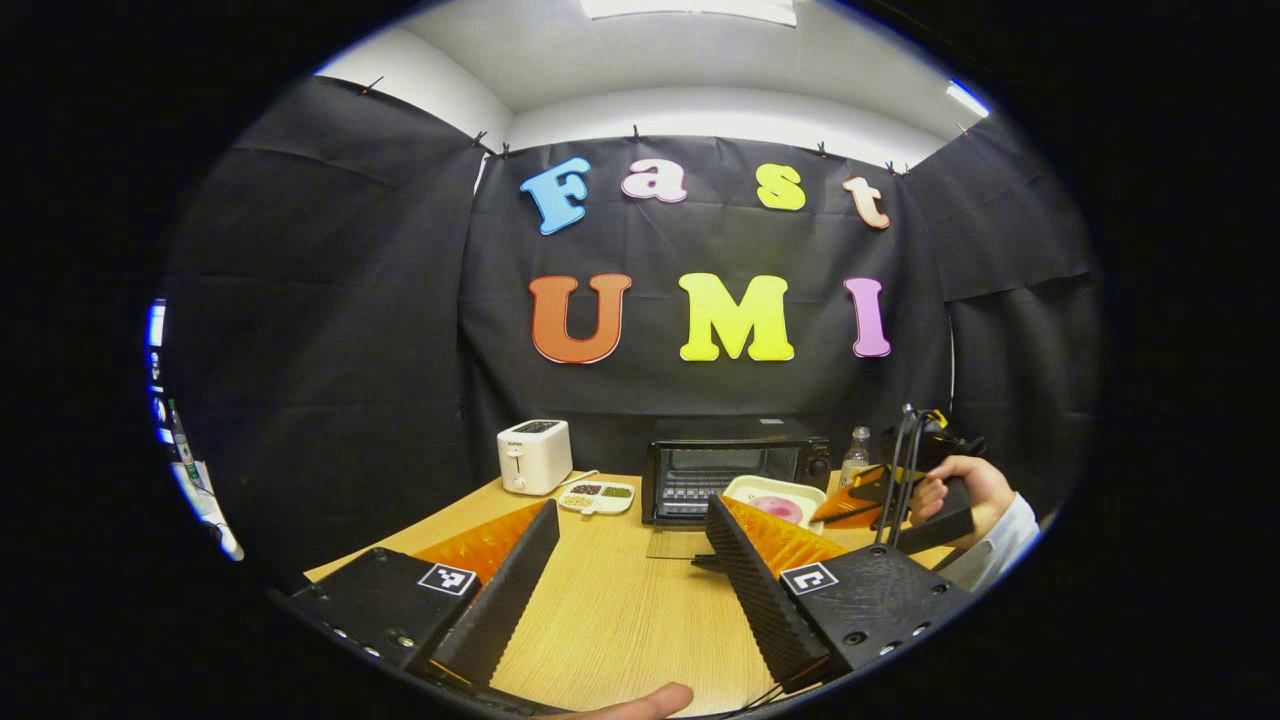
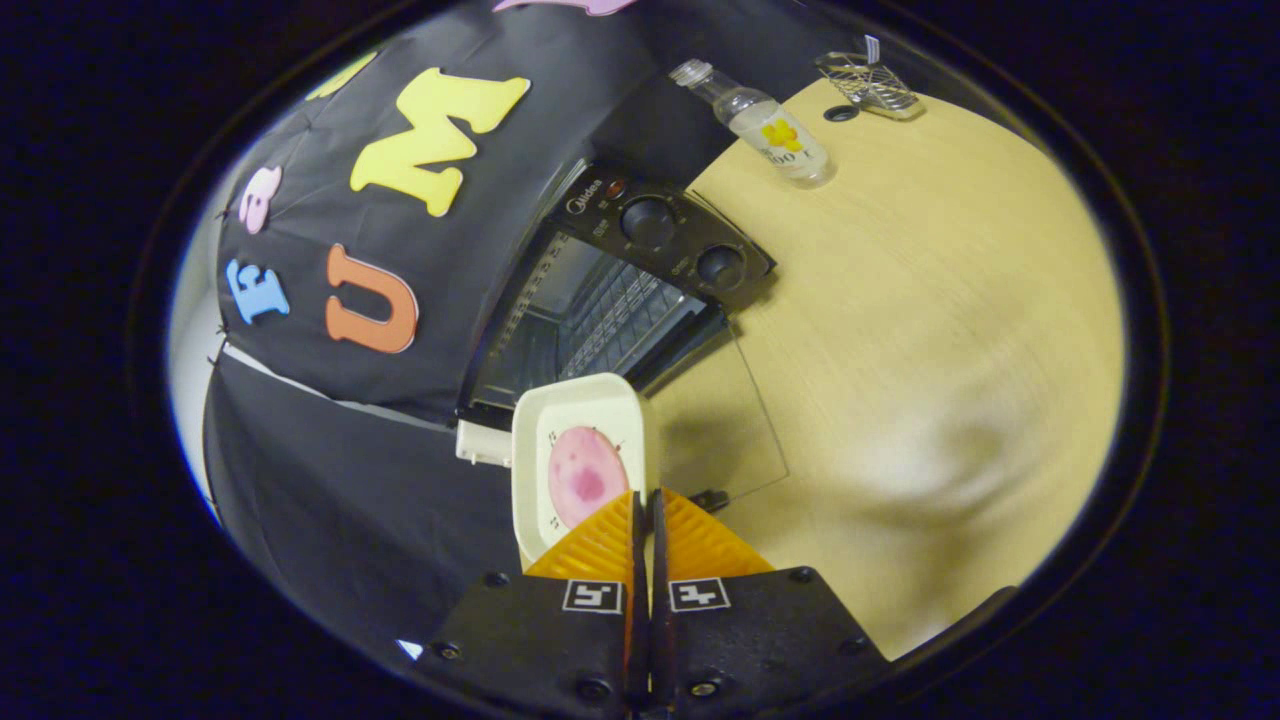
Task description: Open the electric oven with the left hand, put the food in, and close the electric oven.
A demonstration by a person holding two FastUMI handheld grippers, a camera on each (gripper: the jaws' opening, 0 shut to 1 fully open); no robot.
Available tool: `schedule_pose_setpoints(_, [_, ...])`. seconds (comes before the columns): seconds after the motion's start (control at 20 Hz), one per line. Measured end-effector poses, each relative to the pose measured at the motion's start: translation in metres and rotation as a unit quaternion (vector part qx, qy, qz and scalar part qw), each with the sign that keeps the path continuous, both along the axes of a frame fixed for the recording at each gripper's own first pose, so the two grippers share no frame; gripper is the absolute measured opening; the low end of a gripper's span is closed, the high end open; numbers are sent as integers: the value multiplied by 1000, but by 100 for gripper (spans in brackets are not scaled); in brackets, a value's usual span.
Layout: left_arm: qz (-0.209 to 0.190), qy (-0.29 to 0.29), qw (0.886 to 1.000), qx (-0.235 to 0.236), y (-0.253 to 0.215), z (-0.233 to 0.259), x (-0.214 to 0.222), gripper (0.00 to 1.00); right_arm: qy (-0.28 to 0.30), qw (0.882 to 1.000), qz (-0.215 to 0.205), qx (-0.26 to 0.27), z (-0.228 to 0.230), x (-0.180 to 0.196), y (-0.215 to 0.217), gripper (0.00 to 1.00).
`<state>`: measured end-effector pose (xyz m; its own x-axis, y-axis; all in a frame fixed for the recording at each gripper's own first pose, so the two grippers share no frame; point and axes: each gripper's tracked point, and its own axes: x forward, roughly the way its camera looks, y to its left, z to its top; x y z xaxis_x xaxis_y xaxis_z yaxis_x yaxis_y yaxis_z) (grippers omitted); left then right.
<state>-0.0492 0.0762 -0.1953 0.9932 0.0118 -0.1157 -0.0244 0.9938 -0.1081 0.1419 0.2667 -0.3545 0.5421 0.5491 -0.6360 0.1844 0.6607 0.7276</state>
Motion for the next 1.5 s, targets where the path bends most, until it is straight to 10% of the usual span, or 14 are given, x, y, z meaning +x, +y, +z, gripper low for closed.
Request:
schedule_pose_setpoints(0.55, [23,-19,999,20,48,-15,-8,94,-83,971,-225,5,-31,121,44,4])
schedule_pose_setpoints(1.5, [17,29,999,28,55,-70,12,94,-203,958,-198,-42,-39,181,84,4])
